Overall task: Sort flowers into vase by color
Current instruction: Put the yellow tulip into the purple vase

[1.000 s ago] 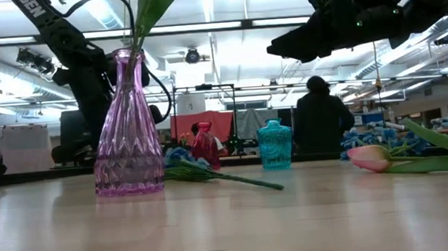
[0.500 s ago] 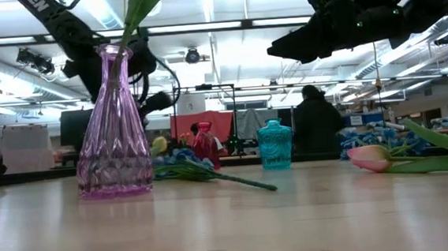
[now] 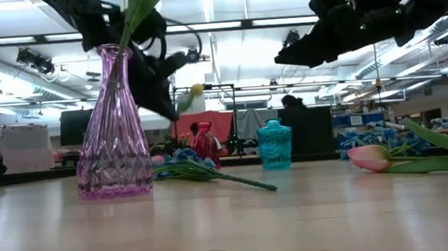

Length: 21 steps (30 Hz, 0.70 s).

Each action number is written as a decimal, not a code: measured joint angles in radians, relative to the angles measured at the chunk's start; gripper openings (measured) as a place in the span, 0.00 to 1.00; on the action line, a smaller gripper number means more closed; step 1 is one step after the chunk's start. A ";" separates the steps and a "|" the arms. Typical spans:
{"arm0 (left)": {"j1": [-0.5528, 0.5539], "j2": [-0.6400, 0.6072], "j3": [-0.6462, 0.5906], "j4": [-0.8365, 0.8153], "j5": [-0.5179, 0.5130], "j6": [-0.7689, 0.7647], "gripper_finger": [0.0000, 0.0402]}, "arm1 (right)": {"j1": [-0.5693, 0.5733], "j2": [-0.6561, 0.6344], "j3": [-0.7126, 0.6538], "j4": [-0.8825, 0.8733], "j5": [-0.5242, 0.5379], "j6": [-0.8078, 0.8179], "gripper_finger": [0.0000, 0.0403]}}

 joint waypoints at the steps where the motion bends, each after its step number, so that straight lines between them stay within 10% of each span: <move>1: 0.000 -0.018 -0.003 -0.003 -0.012 0.044 0.01 | -0.009 -0.022 0.000 -0.016 -0.022 0.009 0.57; 12: -0.012 -0.293 -0.050 0.048 0.001 0.535 0.00 | -0.041 -0.222 -0.115 0.063 -0.045 0.158 0.54; 21: -0.047 -0.538 -0.050 0.012 0.225 0.621 0.00 | -0.022 -0.248 -0.120 0.119 -0.004 0.273 0.54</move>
